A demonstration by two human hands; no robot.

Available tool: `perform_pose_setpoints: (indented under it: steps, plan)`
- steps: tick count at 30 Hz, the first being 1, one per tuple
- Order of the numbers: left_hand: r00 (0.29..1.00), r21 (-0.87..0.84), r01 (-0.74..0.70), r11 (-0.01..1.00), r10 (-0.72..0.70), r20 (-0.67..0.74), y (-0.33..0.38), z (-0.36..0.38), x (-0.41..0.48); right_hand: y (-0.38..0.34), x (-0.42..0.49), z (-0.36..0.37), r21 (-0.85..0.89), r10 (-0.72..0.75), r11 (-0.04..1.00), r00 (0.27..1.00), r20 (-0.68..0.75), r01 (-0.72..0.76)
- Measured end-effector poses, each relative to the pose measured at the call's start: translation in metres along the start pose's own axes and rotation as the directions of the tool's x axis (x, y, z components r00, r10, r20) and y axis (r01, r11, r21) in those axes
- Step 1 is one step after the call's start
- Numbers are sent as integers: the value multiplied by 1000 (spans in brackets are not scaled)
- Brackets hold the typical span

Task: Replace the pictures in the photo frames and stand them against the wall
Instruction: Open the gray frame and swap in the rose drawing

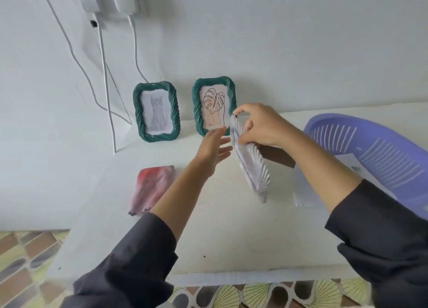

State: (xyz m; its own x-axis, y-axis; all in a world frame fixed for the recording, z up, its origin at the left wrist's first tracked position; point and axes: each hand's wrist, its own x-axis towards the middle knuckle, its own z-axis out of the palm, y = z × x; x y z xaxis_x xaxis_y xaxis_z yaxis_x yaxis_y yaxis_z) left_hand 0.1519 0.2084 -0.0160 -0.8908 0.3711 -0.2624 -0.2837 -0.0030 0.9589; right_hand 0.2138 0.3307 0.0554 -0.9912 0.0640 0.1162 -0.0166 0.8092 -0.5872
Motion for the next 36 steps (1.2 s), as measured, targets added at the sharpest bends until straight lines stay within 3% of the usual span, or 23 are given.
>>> perform_pose_setpoints:
  steps: [2,5,9,12,14,17,23,27,30,32,34,36]
  plan:
    - [1000,-98,9,995,-9,-1,-1,10,-2,-6,0,12,-42,-18,999,996,84,22]
    - [995,-149,5,989,-20,-94,-9,12,-1,-8,-1,26,38,-40,999,989,140,35]
    - [977,-15,-54,998,49,-206,-24,2,5,11,-1,30,271,22,961,995,97,-47]
    - [951,36,-49,998,57,-305,-34,-3,1,39,-6,36,213,36,977,999,-2,-35]
    - [938,172,-35,984,92,-334,-43,-6,-2,59,-12,46,130,49,990,996,76,-59]
    - [940,398,-25,917,157,-303,-58,-7,-3,86,-23,71,41,85,995,976,202,-95]
    - [935,688,-67,722,287,-210,-73,-5,-7,103,-41,91,-78,113,991,989,96,-106]
    - [941,834,3,552,281,-189,-75,-6,0,105,-42,91,-107,96,991,989,111,-84]
    - [930,820,36,571,282,-237,-69,-9,4,107,-39,86,33,83,996,989,126,-88]
    - [934,822,7,570,290,-209,-65,-13,10,111,-30,81,124,111,986,994,20,-113]
    - [945,837,-33,546,290,-152,-61,-16,16,118,-16,78,104,161,983,984,-81,-152]
    - [957,833,-71,548,272,-97,-58,-19,21,124,-3,78,68,186,981,980,-68,-182]
